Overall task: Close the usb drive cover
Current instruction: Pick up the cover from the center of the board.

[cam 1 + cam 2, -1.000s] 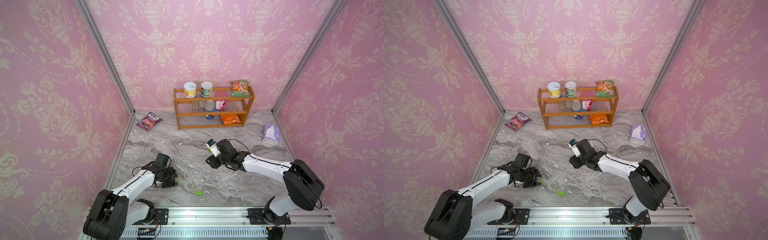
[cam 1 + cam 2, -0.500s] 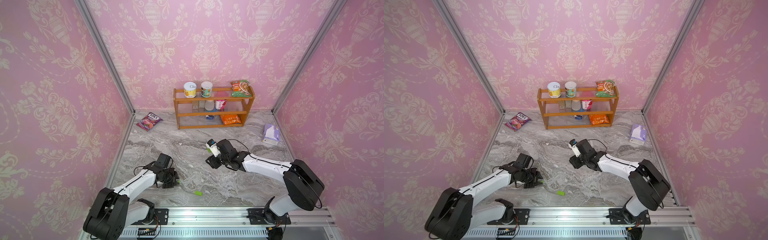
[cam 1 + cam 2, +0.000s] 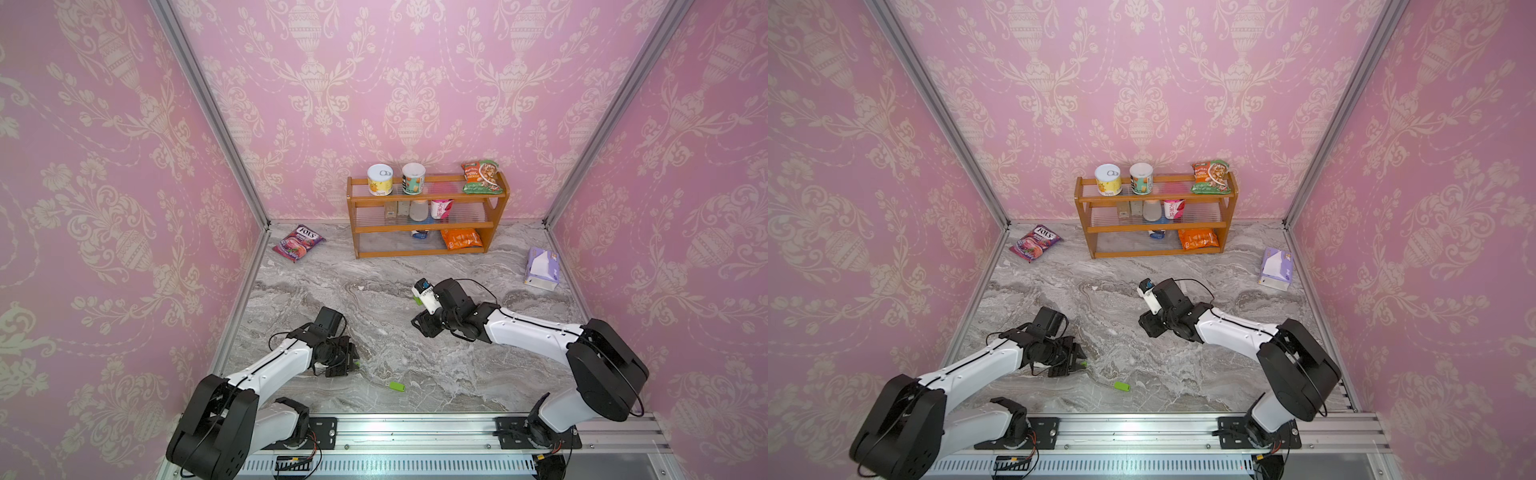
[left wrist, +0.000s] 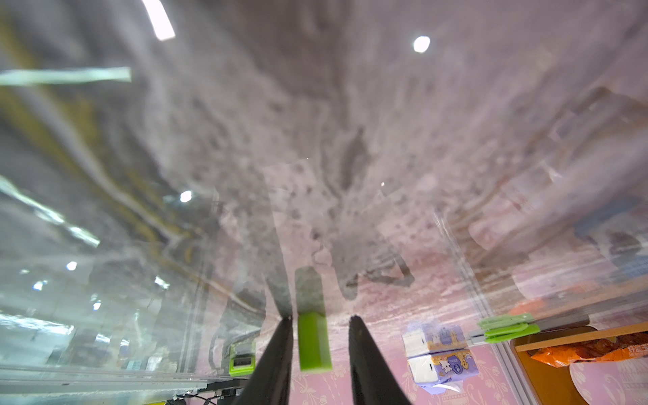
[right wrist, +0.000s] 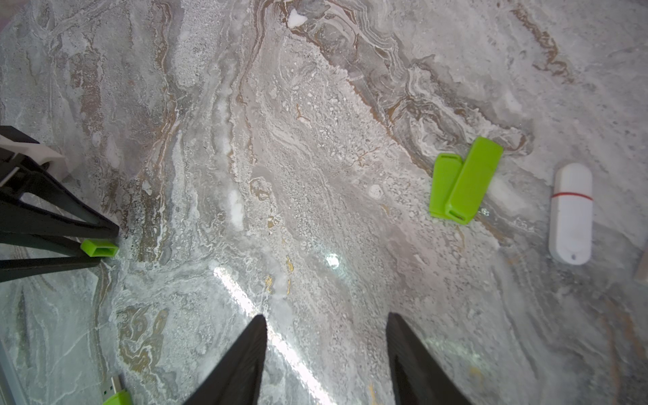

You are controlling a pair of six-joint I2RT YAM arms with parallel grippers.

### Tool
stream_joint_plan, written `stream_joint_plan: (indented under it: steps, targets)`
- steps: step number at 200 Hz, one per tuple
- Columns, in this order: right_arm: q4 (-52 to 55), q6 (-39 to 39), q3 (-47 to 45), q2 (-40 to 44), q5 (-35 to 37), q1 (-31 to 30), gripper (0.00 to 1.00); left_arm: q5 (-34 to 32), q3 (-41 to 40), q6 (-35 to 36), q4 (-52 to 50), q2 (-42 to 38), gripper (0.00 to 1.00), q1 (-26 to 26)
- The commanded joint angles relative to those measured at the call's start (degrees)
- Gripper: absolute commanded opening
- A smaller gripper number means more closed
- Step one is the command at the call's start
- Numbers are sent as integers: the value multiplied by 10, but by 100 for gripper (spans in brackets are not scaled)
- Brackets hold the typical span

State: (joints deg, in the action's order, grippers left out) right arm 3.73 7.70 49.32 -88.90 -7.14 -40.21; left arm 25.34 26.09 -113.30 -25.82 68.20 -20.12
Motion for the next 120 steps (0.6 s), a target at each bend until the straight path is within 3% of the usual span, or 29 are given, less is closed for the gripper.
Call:
stream_joint_plan:
  steps: [1,58,86,120]
  targets:
    - [11,7,-1,-2,-3,3,57,-11,-13,-7,-37,-13,30,-3]
    - [10,7,2,-8,-6,4,57,-19,-18,-12,-29,-19,27,-1]
    - [14,6,3,-8,-6,3,57,-16,-19,-10,-22,-11,21,-1]
    - [17,5,3,-7,-10,3,57,-14,-24,-9,-14,-10,6,0]
